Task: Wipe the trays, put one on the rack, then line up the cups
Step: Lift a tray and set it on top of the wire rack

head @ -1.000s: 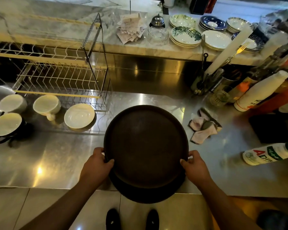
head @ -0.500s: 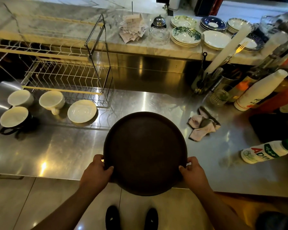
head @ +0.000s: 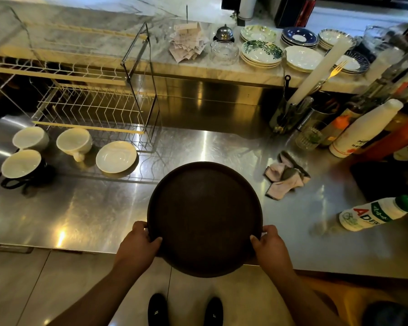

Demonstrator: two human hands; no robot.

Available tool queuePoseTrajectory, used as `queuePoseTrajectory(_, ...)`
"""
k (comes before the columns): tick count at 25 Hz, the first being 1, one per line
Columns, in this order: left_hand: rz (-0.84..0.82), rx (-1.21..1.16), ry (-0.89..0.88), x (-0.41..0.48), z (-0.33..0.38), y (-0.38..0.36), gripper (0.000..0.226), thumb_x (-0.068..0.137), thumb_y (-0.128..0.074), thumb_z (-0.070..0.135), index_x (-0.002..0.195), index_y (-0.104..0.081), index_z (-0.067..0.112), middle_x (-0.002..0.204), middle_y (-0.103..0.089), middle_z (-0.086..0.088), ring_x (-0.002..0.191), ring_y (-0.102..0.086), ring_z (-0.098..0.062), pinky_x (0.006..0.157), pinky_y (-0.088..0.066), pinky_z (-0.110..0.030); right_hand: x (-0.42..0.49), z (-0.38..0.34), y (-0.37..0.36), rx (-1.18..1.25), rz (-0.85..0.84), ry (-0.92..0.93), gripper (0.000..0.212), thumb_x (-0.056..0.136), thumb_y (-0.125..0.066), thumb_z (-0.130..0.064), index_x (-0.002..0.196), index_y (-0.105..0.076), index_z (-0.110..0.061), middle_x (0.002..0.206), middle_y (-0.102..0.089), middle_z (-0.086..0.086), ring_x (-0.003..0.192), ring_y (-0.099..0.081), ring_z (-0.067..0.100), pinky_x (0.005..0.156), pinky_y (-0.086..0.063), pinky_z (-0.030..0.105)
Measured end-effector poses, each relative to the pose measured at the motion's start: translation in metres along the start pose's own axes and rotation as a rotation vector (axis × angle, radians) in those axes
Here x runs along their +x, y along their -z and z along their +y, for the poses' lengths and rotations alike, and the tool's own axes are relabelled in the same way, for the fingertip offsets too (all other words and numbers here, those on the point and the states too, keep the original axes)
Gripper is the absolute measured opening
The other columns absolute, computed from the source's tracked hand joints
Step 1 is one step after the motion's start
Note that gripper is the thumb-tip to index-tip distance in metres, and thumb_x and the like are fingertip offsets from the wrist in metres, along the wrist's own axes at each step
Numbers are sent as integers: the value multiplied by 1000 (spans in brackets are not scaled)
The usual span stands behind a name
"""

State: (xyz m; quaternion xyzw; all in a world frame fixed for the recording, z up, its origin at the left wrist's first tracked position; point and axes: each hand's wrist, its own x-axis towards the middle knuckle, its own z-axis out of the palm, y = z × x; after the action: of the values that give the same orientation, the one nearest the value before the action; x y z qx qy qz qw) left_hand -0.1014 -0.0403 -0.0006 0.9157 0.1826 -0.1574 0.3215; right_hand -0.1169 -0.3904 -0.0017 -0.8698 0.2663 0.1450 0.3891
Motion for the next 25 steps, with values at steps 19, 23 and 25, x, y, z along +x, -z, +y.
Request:
queuePoseTrajectory(19, -308, -413, 268, -33, 12, -18, 26, 99, -63, 16, 121, -52, 12, 107, -71, -13, 81, -77, -32, 62, -62, -34, -39, 0, -28, 402, -247, -345, 20, 102, -61, -18, 117, -49, -24, 103, -72, 11, 79, -78, 30, 65, -66, 39)
queuePoseTrajectory(23, -276, -484, 242, -29, 12, -15, 25, 98, -61, 12, 121, -53, 11, 105, -72, -16, 80, -78, -28, 62, -63, -32, -39, -7, -29, 457, -200, -299, 17, 101, -59, -16, 117, -54, -19, 103, -72, 14, 82, -77, 33, 65, -65, 38)
queuePoseTrajectory(25, -230, -534, 236, -30, 15, -9, 23, 97, -62, 13, 118, -52, 14, 104, -72, -15, 77, -79, -25, 61, -62, -30, -38, -19, -22, 493, -195, -259, 14, 101, -60, -17, 114, -56, -22, 101, -73, 15, 81, -76, 34, 61, -64, 36)
